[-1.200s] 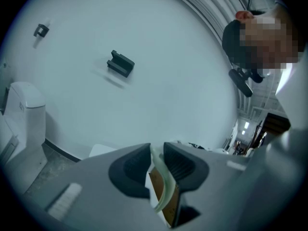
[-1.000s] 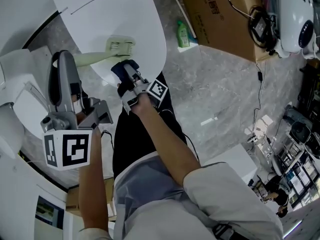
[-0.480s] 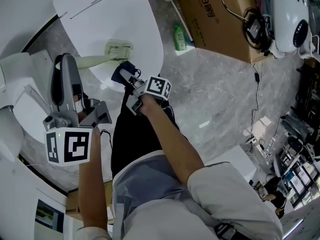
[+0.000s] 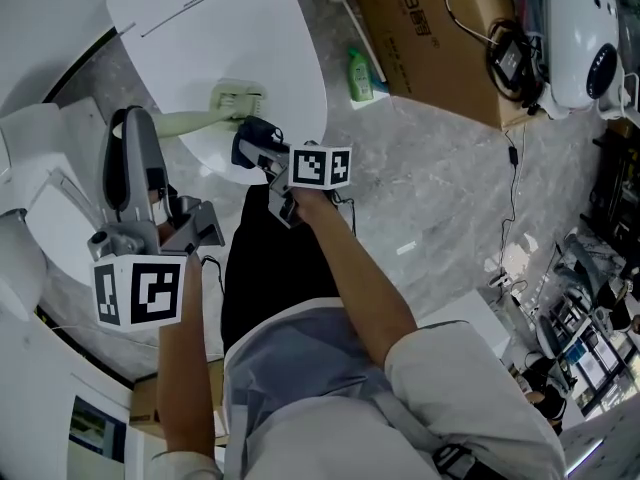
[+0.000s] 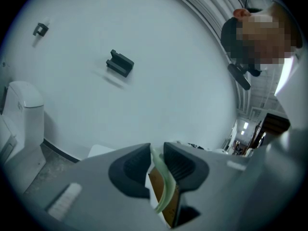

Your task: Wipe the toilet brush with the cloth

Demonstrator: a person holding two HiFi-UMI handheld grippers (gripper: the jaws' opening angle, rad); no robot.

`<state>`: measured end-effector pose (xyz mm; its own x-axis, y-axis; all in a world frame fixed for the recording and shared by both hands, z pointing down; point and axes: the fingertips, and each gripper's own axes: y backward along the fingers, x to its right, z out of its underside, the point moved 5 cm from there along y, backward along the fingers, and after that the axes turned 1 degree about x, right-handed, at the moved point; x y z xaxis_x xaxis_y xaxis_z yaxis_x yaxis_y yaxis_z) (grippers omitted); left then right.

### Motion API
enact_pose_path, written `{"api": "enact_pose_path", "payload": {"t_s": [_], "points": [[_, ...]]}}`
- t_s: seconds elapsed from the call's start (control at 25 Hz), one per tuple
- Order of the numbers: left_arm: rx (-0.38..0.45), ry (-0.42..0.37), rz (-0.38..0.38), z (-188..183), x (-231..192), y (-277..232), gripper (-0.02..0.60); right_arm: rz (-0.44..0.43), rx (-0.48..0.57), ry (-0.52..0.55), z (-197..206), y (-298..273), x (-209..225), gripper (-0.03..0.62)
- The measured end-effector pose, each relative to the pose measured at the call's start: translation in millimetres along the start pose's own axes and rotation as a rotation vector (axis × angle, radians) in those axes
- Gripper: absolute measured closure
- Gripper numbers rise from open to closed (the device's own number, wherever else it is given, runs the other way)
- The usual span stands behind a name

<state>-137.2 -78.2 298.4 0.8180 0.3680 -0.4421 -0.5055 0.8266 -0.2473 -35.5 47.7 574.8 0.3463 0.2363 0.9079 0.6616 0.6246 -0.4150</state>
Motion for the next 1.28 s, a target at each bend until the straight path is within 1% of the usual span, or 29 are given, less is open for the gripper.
{"api": "enact_pose_path", "payload": {"t_s": [0.08,0.2,0.4,0.52,0.68,0.84,1.12,1.28], "points": [[0.002,0.001,-0.002,0.1,-0.2,-0.1,0.581,-0.001,-0.017,0.039,-1.4,0.2,-6.0,0.491],[0.003,0.001,-0.004,0.2,-0.3,-0.1,0.581,-0.017,-0.026,0.058,-2.6,-0.9,-12.4,0.491],[0.006,-0.005,-0.004,-0.9,0.1,-3.6,0.581,-0.089,-0.034,0.059,-5.9,-14.8,-30.2,0.491],[0.004,-0.005,-0.006,-0.7,0.0,-4.1,0.581,-0.069,-0.045,0.084,-4.2,-30.3,-33.0,0.491],[0.007,-0.007,-0.006,-1.4,0.4,-4.4,0.581,-0.046,-0.057,0.085,-3.5,-47.5,-35.4,0.491],[0.007,-0.006,-0.005,-0.3,-1.0,-4.6,0.581,-0.025,-0.072,0.109,-1.6,-56.5,-36.8,0.488],[0.013,-0.011,0.004,-0.4,-2.7,-4.2,0.581,-0.017,-0.097,0.093,1.0,-44.9,-24.3,0.482],[0.013,-0.011,0.007,-0.4,-3.5,-5.0,0.581,-0.036,-0.098,0.06,-1.0,-33.7,-15.5,0.48]]}}
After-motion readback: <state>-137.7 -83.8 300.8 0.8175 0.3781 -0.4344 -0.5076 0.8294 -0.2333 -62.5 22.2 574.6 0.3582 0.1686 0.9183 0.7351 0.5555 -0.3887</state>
